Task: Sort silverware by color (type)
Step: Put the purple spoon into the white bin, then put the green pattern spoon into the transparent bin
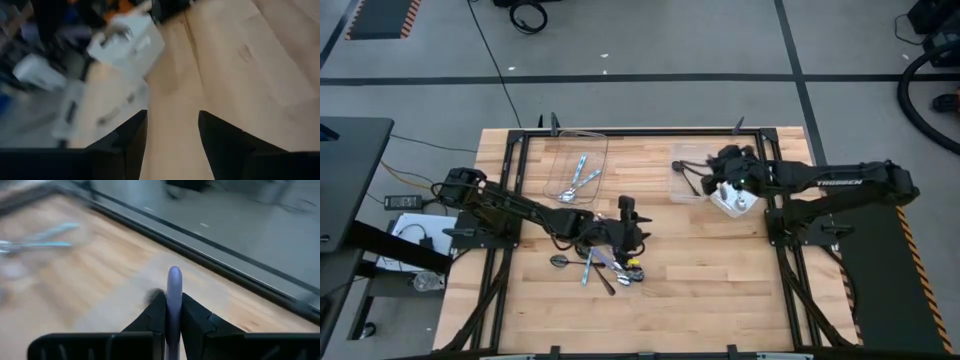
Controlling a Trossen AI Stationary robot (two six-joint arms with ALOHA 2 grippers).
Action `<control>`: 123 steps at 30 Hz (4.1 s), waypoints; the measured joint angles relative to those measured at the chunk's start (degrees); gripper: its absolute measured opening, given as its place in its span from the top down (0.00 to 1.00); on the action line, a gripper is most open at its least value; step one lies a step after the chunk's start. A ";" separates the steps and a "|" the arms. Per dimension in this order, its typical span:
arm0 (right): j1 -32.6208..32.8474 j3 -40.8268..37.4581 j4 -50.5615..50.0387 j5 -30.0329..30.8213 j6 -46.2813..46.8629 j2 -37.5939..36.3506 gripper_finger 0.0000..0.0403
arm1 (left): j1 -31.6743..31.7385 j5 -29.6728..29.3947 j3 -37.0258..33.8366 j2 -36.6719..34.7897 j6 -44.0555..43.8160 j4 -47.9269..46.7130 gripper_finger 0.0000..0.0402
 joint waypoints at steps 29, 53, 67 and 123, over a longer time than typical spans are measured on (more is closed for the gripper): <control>-19.96 0.00 -27.11 -9.38 30.30 17.37 0.88 | -2.48 10.23 -8.98 -0.56 -10.72 -0.33 0.54; -13.68 0.02 -18.95 -12.07 13.29 4.71 0.50 | -2.67 17.74 -8.98 -6.87 -18.15 -24.65 0.55; -0.03 0.07 -0.79 -7.05 0.13 6.92 0.55 | 2.34 19.72 -5.53 -6.75 -19.57 -27.23 0.55; 14.16 0.02 6.18 -3.70 1.37 7.33 0.58 | 1.39 17.25 -5.55 -3.54 3.83 -24.02 0.95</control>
